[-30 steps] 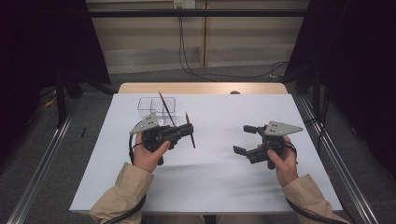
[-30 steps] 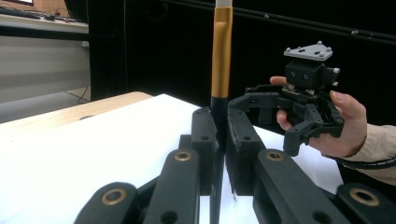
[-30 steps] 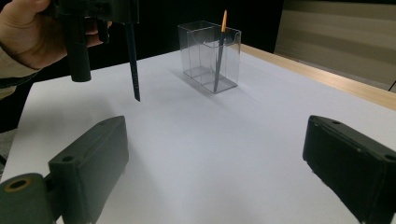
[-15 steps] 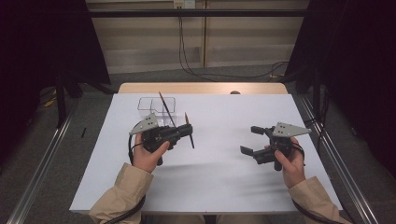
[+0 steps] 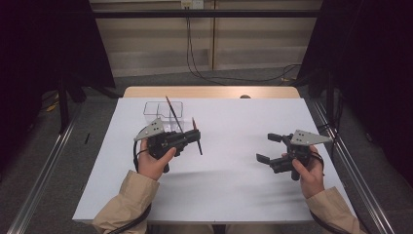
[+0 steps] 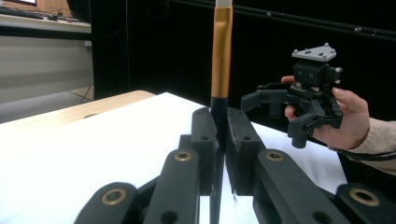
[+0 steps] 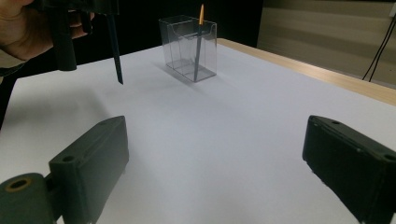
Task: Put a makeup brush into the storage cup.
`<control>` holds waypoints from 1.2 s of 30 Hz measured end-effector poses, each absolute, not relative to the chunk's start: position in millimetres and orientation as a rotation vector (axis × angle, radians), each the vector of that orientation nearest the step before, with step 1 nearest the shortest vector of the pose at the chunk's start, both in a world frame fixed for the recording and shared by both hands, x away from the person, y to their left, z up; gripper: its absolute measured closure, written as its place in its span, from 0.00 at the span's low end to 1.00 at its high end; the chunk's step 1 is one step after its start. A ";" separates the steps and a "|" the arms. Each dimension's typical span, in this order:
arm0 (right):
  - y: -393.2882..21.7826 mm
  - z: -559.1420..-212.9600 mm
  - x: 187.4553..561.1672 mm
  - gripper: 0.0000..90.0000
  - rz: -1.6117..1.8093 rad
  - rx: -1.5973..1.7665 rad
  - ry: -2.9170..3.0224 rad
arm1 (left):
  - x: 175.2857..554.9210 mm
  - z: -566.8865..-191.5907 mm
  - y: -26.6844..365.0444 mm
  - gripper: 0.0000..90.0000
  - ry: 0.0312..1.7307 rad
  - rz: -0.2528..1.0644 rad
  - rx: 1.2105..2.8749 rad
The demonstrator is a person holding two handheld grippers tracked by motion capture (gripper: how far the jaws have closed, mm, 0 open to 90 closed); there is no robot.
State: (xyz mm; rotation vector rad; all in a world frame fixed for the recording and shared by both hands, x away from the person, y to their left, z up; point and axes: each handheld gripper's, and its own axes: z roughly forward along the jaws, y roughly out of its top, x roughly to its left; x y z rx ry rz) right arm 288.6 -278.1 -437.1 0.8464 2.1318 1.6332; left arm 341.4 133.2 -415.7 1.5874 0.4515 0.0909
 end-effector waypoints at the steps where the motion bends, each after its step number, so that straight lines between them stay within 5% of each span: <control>1: -279.1 -437.5 287.9 0.07 1.631 0.847 2.132 | 341.2 -415.6 133.0 0.92 0.451 0.091 1.585; 36: -309.8 -442.3 268.2 0.07 1.614 0.899 2.083 | 342.2 -412.8 136.9 0.92 0.471 0.109 1.595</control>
